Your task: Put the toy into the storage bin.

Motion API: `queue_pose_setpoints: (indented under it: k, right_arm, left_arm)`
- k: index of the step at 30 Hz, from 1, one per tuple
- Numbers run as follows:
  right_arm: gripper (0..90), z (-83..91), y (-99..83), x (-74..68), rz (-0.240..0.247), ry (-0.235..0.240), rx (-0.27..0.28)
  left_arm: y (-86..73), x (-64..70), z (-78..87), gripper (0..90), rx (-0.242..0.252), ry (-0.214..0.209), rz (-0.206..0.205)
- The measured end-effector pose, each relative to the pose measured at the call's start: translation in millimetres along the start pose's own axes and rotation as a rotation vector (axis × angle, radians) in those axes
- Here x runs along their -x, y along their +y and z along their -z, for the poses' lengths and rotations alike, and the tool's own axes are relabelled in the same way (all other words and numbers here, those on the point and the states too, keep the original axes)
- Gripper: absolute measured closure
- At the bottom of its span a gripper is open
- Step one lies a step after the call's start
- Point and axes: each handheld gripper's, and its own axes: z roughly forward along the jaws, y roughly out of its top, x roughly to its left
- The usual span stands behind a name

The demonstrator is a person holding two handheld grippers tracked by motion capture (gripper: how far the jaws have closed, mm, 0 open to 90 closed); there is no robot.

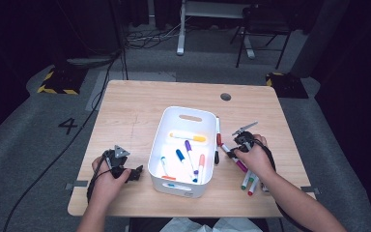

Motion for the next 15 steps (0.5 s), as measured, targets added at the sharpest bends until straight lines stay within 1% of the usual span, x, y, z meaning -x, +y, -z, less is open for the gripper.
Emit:
queue_pose_setpoints:
  k: [1,2,3,8,11,13,14,15]
  right_arm:
    - [75.7,0.0,-0.2,0.6,-0.002,-0.007,0.002]
    - [76.1,-0.1,-0.1,0.3,-0.009,-0.001,0.007]
    - [76.2,0.0,-0.1,1.2,-0.007,-0.013,0.004]
    - [76.3,5.1,0.1,1.3,-0.012,-0.011,0.021]
    - [76.4,14.6,1.6,1.1,-0.009,0.003,0.04]
    - [76.4,21.8,3.2,-0.6,-0.009,0.006,0.052]
    - [76.4,25.5,4.0,-1.1,-0.001,0.003,0.061]
    - [76.4,29.5,4.9,-2.4,0.001,0.013,0.063]
  left_arm:
    - [0.0,0.0,0.0,0.1,0.0,0.0,0.0]
    - [0.0,0.0,0.0,0.1,0.0,0.0,0.0]
    - [0.0,0.0,0.0,0.1,0.0,0.0,0.0]
    - [0.0,0.0,0.0,0.1,0.0,0.0,0.0]
    - [0.0,0.0,0.0,0.1,0.0,0.0,0.001]
    - [0.0,0.0,0.0,0.1,0.0,0.0,0.0]
    - [0.0,0.0,0.0,0.1,0.0,0.0,0.0]
    - [0.0,0.0,0.0,0.1,0.0,0.0,0.0]
